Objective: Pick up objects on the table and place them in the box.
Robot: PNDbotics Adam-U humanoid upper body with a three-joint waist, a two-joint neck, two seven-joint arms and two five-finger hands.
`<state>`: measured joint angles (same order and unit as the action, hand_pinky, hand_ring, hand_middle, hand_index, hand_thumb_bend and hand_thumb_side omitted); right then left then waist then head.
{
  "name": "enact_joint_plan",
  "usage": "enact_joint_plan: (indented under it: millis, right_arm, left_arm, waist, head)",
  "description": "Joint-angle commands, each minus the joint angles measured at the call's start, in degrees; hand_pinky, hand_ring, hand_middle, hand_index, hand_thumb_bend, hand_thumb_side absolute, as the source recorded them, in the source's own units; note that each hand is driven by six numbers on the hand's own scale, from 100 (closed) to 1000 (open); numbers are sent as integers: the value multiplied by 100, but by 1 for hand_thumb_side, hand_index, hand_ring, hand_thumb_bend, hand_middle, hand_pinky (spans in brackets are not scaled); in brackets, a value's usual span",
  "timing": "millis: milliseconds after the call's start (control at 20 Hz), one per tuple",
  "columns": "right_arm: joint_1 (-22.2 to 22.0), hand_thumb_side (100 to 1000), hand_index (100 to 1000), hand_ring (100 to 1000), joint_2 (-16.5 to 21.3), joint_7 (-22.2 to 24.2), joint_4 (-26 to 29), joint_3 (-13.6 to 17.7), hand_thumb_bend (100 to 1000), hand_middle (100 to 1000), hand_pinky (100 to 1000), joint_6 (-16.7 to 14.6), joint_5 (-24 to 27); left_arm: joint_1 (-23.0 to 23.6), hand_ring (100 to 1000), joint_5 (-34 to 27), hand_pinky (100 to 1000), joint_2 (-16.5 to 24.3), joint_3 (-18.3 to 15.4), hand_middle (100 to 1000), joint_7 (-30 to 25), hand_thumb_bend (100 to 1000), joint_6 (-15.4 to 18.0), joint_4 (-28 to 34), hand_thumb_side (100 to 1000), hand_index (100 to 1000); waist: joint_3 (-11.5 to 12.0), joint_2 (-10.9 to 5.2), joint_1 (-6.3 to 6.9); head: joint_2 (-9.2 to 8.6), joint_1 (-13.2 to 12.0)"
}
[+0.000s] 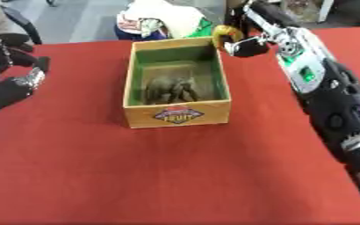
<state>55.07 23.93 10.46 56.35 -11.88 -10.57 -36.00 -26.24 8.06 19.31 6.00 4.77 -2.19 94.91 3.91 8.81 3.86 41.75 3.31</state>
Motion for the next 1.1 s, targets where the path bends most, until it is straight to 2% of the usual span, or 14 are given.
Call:
enact_joint_plan:
  millis: [50,300,450,600,650,850,1100]
  right_arm:
    - [191,100,439,506,-138,-94,-177,123,100,358,530,-27,-187]
    - [214,100,486,517,-337,-276,-372,156,100,393,534,-45,-439]
    - [201,100,553,541,-394,-496,-400,146,100,449,548,17,-574]
    - [169,100,644,583,-429,-716,-409,119,100,516,573,86,-714]
    - [161,104,718,630,-435,-761,-414,108,149,600,604,101,-748]
    - [142,295,796,695,-437,-955,-400,96,280,734,649,166,-849]
    - [122,408,835,734,-417,-1214,-338,90,332,813,678,317,-854]
  left_arm:
    - [-110,594,-37,659,20,10,586,-38,375,10,129,197,746]
    - [-112,593,-55,658,-18,22,585,-45,374,13,131,197,745]
    - [-107,593,-60,658,-31,28,585,-47,373,18,128,197,746]
    - [-103,593,-62,659,-39,25,585,-45,372,23,127,197,746]
    - [-100,592,-64,659,-41,23,584,-42,372,23,124,197,746]
    - [-89,592,-72,659,-42,19,584,-35,369,24,115,196,746]
    - [-82,593,-75,659,-37,10,585,-26,367,24,109,195,747]
  waist:
    - [53,-68,3]
    - [102,-43,11]
    - [92,-30,3]
    - [79,-21,-1]
    - [74,-20,-1]
    - [55,-19,2]
    - [25,-15,7]
  head:
    - [-55,92]
    - [-41,131]
    - [-35,125]
    - [-32,117]
    - [-31,117]
    - [-35,108]
    - [-47,96]
